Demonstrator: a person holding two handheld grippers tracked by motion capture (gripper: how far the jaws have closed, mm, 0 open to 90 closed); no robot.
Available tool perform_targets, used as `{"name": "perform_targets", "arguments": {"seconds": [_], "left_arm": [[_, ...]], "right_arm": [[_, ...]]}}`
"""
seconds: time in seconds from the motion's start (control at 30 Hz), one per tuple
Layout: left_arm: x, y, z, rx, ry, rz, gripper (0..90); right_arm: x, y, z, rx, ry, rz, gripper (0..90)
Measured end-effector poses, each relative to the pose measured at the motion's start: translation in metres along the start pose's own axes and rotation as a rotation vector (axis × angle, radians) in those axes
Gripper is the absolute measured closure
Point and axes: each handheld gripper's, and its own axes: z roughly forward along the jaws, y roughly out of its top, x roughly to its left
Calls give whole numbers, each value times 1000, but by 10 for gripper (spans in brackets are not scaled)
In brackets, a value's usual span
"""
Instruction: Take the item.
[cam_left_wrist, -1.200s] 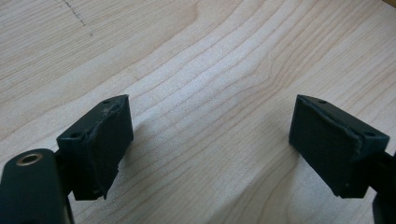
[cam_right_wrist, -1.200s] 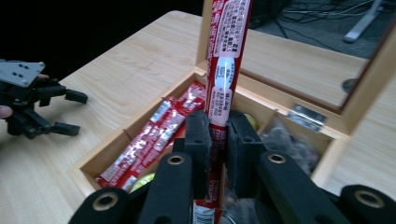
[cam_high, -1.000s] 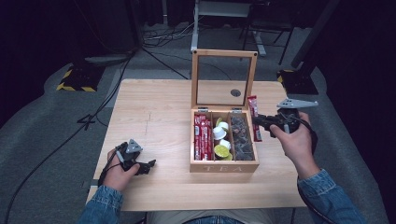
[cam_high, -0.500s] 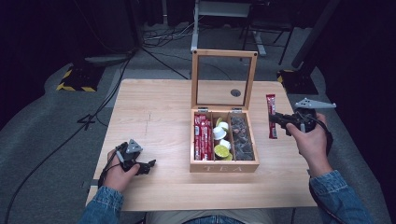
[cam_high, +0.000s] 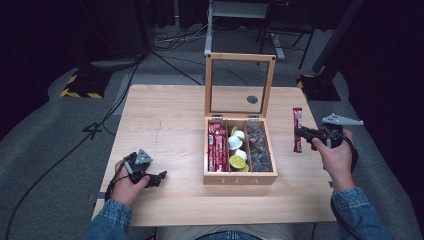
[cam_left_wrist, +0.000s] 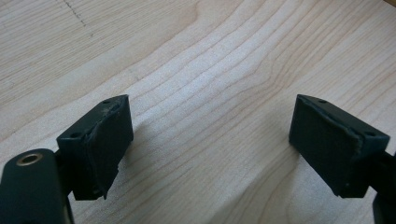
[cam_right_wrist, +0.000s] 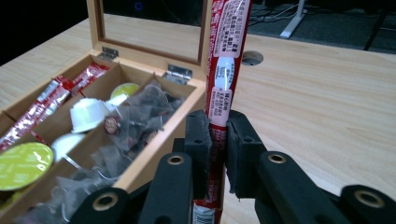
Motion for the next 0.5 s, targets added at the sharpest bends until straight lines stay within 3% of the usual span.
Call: {"name": "perform_targets", "arguments": {"seconds": [0.07,0.2,0.23,0.5], "left_arm": [[0,0,0,0,-1,-2,138],[0,0,0,-3,0,-1,138],[0,0,0,-1,-1,-1,138],[0,0,0,0,-1,0,138]], "right_arm": [[-3,-8,2,-8,6,0,804],[-11,-26,7,-51,-2,52,804],[-13,-29,9,-44,-7,69,804],[-18,-41,22,54,-61,59,804]]}}
